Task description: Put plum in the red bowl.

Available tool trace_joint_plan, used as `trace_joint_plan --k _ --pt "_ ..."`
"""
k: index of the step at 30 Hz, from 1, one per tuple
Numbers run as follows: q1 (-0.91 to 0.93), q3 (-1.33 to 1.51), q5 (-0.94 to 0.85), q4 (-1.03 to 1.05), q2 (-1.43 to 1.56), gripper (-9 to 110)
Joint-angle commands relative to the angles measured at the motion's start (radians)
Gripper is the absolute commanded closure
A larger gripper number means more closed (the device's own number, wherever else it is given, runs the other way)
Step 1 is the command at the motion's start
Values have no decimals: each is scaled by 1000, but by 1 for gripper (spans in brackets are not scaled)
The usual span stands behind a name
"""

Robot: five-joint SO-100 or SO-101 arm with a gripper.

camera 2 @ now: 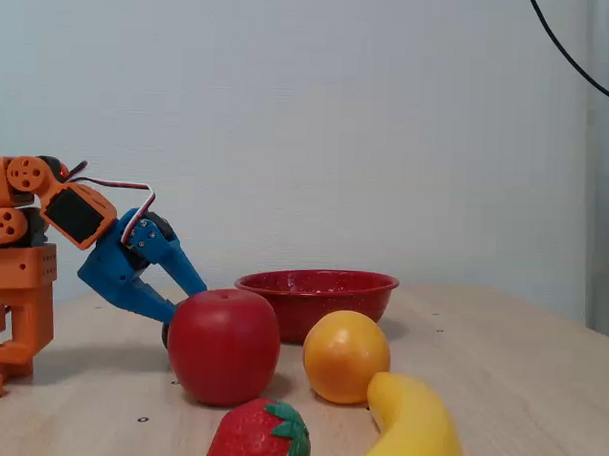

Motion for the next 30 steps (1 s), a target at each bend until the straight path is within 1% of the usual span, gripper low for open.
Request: trace_joint_plan --k 1,10,15,22,30 --pt "48 5 38 -8 14 101" --pt "52 2 48 -9 2 101" --pt "55 -51 57 3 -38 101" --pt "71 -279 55 167 -138 101" --pt "166 -612 -28 480 -270 101"
